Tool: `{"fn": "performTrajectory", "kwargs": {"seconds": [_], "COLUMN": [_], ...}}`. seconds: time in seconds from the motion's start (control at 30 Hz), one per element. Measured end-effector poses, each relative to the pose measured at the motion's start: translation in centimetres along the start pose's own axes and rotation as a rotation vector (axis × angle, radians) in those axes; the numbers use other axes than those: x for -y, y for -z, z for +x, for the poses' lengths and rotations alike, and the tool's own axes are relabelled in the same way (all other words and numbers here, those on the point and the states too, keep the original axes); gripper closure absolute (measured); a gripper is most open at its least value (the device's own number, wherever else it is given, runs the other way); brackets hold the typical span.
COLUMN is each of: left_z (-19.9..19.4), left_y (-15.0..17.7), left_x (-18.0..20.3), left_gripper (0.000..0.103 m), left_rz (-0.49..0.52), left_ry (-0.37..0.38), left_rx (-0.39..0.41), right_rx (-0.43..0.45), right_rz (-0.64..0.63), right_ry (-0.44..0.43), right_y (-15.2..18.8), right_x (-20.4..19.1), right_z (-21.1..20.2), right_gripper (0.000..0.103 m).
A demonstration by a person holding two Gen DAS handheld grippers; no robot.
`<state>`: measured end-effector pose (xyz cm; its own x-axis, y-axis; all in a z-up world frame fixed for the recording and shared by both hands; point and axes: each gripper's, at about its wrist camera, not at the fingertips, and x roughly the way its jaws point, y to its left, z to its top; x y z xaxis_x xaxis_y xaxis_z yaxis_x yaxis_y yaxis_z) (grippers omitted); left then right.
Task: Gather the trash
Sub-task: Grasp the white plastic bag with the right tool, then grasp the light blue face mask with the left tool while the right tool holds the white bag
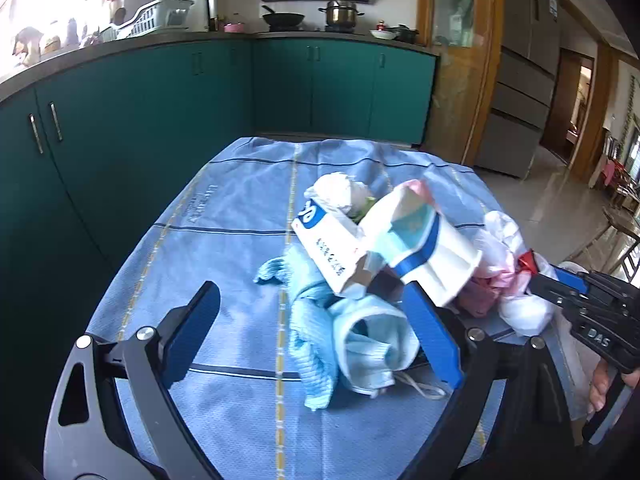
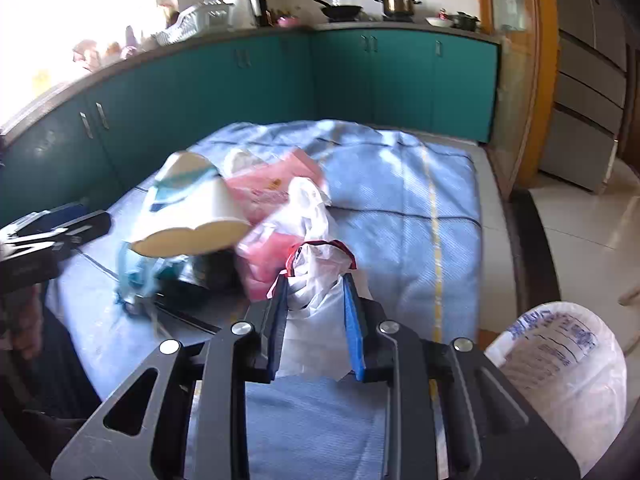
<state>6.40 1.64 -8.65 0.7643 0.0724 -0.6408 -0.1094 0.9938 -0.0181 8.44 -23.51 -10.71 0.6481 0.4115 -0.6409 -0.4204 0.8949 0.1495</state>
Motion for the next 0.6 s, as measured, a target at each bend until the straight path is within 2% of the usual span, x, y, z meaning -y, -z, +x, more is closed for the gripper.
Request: {"fn": "performTrajectory", "kwargs": {"seconds": [0.03,0.1,0.17,0.2,0.37,0.47,0.53,0.6], "left_z": [0.1,0.5,0.9,1.2,2.5,2.4,2.6,3.0], "left_y": [-0.1,-0.1,0.0,0.1,0.9,1.2,1.6,2.2], "left_x": [-0.5,-1.6,-2.5,-2.7,-2.2,-0.3,1.4,2.5], "left_gripper": [0.011,0.011,0.011,0.011,0.011,0.011,0.012,0.024], "left_rz": [-0.013,-0.042,-0.060,-0.067,-0.054,0.013,0.104,0.170], "left_ry": [-0.009,-0.021,-0.018,-0.010,0.063,0.104,0.089,0.057], "left_rx": [-0.004,-0.015,-0.030,-0.043,-0.094,-0.085,-0.091,-0.114], "right_rx": [0.004,0.006,0.002,0.001,-0.033,-0.057,-0.067,-0.073], "right_rz": [0.003,0.007,0.009,0.010,0.027,0.029,0.026,0.020], "right_ry": [-0.009,-0.001,0.042,0.065,0.124,0.136,0.132,0.125], "right_y": [0.0,-0.1,-0.1,-0.1,0.1,0.3,0.4,0.5], "right_x": [0.0,0.0,0.1,0.1,1.1,1.4,1.4,1.3], "right_z": [-0.1,0.0,0.2,0.4,1.5,2.2,2.5,2.8], "right_gripper": [0.074,0.064,0.041,0.037,0.035,0.035,0.035,0.035]}}
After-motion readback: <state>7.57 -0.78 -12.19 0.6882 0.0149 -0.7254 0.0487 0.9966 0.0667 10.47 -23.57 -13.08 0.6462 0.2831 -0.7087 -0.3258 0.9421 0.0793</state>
